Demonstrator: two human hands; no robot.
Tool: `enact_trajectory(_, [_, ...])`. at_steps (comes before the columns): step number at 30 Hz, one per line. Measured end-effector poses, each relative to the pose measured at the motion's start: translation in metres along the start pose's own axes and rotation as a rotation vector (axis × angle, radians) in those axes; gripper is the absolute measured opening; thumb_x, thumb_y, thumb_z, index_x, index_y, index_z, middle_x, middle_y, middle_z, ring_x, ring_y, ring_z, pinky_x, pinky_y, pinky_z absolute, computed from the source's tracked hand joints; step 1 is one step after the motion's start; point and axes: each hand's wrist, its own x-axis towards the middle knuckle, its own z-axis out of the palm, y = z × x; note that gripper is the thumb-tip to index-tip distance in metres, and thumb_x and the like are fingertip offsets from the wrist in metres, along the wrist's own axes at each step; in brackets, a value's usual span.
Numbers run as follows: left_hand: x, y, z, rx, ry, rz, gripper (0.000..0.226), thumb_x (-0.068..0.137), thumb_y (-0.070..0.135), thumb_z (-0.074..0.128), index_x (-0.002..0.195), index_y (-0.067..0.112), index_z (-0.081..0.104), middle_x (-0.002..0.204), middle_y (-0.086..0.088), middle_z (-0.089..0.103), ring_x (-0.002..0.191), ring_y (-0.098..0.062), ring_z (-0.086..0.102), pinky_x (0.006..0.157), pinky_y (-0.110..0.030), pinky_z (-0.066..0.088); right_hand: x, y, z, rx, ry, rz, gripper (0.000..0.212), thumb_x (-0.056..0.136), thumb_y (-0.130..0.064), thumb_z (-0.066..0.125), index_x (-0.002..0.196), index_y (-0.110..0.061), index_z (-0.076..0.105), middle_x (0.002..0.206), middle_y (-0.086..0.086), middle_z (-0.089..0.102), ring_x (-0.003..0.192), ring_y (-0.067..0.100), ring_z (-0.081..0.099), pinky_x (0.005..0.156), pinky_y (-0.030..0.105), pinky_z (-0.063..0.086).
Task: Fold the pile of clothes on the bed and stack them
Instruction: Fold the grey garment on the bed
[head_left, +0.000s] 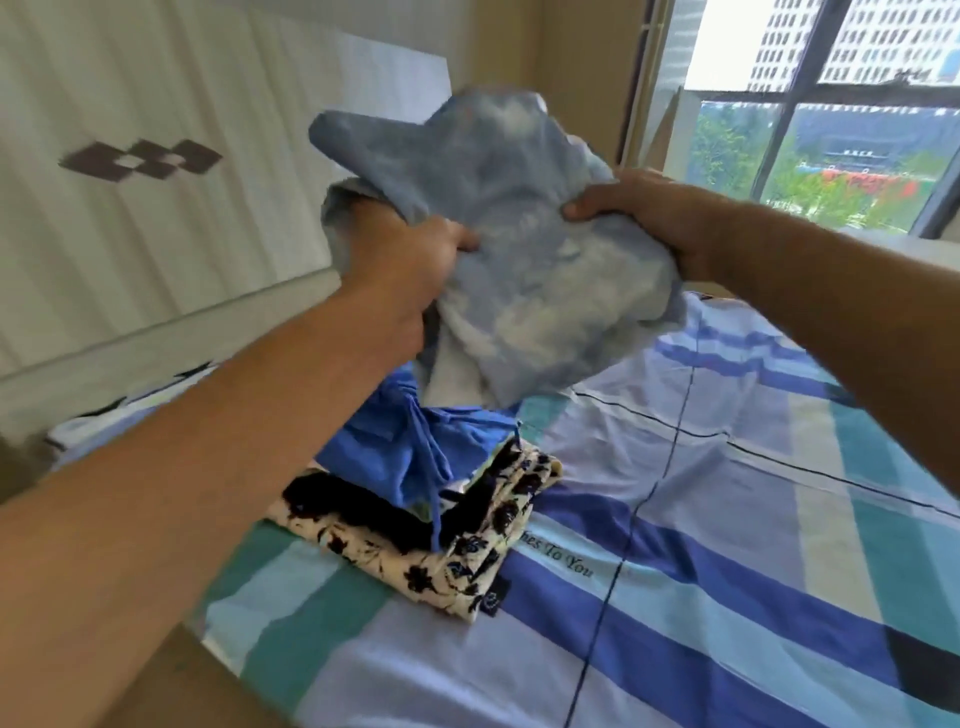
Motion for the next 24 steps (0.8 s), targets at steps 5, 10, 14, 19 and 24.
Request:
enact_trajectory(5, [0.005,-0.083,-0.075,-0.031,0.239,-0.260,0.050,0.072,0.008,0.081,0.118,0.010,0.061,0.108,-0.005,0.073,0.089,-0.025,0.072,0.076,-0.042,0.062,0.076,0.015,0.101,-0.422,-0.137,0.004,0.060,0.076,-0.039,0.081,0.128,-0.017,0.063,0.128,0.004,0.064,0.113,0.024,0.063,0.086,0.030,0.052])
enact_trajectory(10, [-0.010,-0.135,-0.130,-0.040,0.282,-0.507,0.035,0.083,0.011,0.076,0.114,0.007,0.063,0.111,-0.017,0.071,0.092,-0.035,0.069,0.075,-0.044,0.058,0.068,0.115,0.198,-0.738,-0.126,0.051,0.075,0.096,-0.062,0.046,0.156,-0.025,0.021,0.156,0.016,0.035,0.139,0.036,0.041,0.111,0.046,0.037])
enact_trajectory(14, [-0.005,-0.080,-0.169,-0.037,0.531,-0.275,0.067,0.070,0.036,0.077,0.125,0.011,0.048,0.128,-0.009,0.057,0.101,-0.022,0.059,0.061,-0.029,0.048,0.053,0.105,0.191,-0.788,0.024,-0.097,0.078,0.094,-0.068,0.041,0.157,-0.030,0.018,0.163,0.006,0.025,0.149,0.030,0.025,0.119,0.059,0.018])
enact_trajectory(19, [0.053,-0.026,-0.133,0.661,0.146,0.627,0.029,0.085,0.028,0.058,0.113,0.023,0.051,0.117,0.001,0.053,0.108,-0.018,0.051,0.096,-0.034,0.044,0.022,0.088,0.214,-0.890,-0.059,-0.140,0.095,0.083,-0.082,0.038,0.159,-0.031,0.013,0.168,0.007,0.009,0.154,0.027,0.008,0.122,0.057,0.008])
enact_trajectory(24, [0.126,-0.105,-0.118,1.235,-0.661,0.390,0.079,0.088,0.075,0.027,0.147,0.027,0.046,0.151,0.001,0.047,0.140,-0.017,0.041,0.117,-0.044,0.031,0.019,0.100,0.222,-0.825,-0.038,-0.167,0.119,0.075,-0.085,0.047,0.160,-0.022,-0.006,0.169,0.001,-0.007,0.155,0.018,-0.011,0.125,0.051,-0.002])
